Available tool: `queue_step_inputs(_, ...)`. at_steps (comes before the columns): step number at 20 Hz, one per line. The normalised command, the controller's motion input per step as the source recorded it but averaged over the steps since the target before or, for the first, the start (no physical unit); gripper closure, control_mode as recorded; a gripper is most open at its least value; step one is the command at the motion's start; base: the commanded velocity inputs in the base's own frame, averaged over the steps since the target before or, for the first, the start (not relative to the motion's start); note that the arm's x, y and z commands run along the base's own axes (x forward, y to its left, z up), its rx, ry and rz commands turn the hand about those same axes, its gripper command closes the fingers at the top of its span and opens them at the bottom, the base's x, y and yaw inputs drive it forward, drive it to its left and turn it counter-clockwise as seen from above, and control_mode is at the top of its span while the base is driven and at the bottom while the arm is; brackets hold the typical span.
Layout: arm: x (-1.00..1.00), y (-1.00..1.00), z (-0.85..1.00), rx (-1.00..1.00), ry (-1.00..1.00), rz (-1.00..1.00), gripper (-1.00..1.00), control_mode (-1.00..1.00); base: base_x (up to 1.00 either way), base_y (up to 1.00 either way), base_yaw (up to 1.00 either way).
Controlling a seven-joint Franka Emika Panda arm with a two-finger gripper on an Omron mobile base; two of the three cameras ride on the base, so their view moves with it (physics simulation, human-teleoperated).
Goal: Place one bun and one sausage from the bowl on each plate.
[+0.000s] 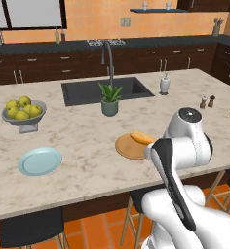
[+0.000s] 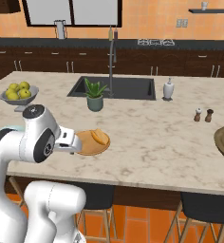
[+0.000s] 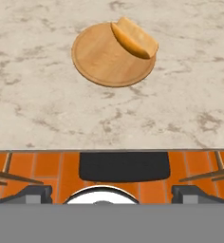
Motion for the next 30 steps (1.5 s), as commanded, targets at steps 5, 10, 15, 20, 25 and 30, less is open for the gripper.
queue_step_inputs(5,-0.05,0.0,0.0,0.0,0.0,0.0,-1.0,-1.0,0.0,0.0,0.0)
queue_step_inputs(10,0.0,-0.02,0.0,0.0,-0.01,0.0,-1.0,1.0,0.0,-0.5,0.0)
queue_step_inputs(15,0.0,0.0,0.0,0.0,0.0,0.0,-1.0,1.0,0.01,-1.0,0.0)
queue_step_inputs(20,0.0,0.0,0.0,0.0,0.0,0.0,-1.0,1.0,0.0,-1.0,0.0)
queue_step_inputs(25,0.0,0.0,0.0,0.0,0.0,0.0,-1.0,1.0,0.06,-1.0,0.0)
queue_step_inputs(30,0.0,0.0,0.0,0.0,0.0,0.0,-1.0,1.0,0.03,-0.93,-0.04)
